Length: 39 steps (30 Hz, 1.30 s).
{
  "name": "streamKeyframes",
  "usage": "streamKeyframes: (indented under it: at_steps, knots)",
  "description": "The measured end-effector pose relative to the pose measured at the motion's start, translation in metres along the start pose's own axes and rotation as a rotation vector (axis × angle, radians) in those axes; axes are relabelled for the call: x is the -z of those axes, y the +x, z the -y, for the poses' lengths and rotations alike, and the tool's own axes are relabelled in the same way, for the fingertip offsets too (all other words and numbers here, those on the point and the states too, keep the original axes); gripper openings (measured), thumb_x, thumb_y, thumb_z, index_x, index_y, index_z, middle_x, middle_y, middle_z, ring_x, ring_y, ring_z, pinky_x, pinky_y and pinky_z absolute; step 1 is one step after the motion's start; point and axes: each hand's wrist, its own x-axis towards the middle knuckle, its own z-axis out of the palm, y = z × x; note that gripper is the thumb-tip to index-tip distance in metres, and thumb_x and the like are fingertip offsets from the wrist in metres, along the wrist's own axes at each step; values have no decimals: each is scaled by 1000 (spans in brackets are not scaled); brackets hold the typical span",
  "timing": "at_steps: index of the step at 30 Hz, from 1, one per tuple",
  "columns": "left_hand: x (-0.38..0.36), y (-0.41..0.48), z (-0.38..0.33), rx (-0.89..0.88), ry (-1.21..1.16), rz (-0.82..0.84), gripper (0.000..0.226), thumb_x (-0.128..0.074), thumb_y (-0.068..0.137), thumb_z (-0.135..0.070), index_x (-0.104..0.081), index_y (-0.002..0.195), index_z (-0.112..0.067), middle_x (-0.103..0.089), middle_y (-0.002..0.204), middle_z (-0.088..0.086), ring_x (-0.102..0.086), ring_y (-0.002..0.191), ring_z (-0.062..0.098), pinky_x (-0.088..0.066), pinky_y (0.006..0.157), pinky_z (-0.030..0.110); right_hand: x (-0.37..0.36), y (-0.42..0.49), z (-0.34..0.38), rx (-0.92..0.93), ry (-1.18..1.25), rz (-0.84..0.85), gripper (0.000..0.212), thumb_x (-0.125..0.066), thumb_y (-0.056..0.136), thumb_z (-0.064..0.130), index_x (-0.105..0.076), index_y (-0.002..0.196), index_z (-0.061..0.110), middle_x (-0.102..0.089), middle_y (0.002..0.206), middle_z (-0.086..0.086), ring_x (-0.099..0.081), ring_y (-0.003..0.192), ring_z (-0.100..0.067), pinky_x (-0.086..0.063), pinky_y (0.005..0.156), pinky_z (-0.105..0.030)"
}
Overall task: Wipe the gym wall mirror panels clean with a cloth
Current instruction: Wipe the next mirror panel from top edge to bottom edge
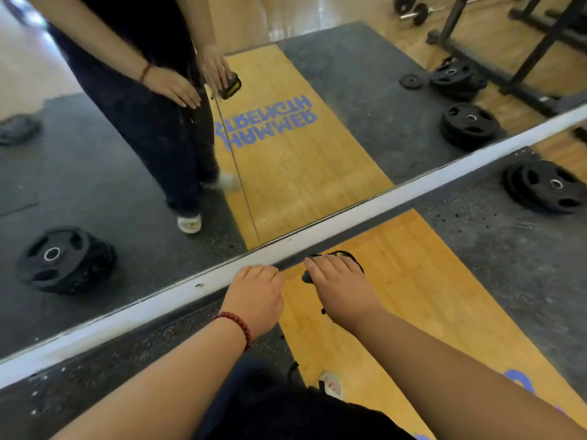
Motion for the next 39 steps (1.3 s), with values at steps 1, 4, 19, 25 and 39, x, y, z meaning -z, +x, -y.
streamKeyframes:
  at_steps: [1,4,19,25,39]
  knots:
    - [6,5,-2,11,4,-15,43,-34,103,-33,-41,144,-22,-44,147,-6,-37,137,15,-22,116,33,5,6,-7,9,-5,-22,62,-74,76,7,-55,135,7,-61,129,-9,-57,122,-31,-44,104,-46]
    - [24,25,1,54,18,-68,43,-35,103,-33,-41,143,-22,-45,146,-5,-38,136,16,-22,116,33,15,27,-26,49,5,-100,73,-88,50,9,-66,120,6,-69,111,-9,-68,101,-29,-55,88,-44]
    - [126,178,29,157,56,-390,46,-42,101,-34,-44,145,-20,-46,148,-2,-39,138,18,-23,117,37,78,187,-139,188,-68,-399,51,-76,73,11,-62,122,7,-67,118,-9,-65,106,-30,-52,91,-42]
    - [166,203,35,247,95,-553,46,-79,73,-23,-70,116,-12,-71,114,5,-66,106,24,-52,94,43,123,235,-157,269,-42,-548,45,-39,89,15,-60,128,6,-66,122,-10,-62,115,-30,-51,96,-43]
    - [318,183,13,485,296,-1032,46,-56,78,-24,-66,118,-4,-67,116,11,-64,105,32,-52,90,45,295,281,-174,616,-106,-1056,42,-49,95,16,-56,135,9,-62,130,-7,-56,123,-28,-38,108,-44]
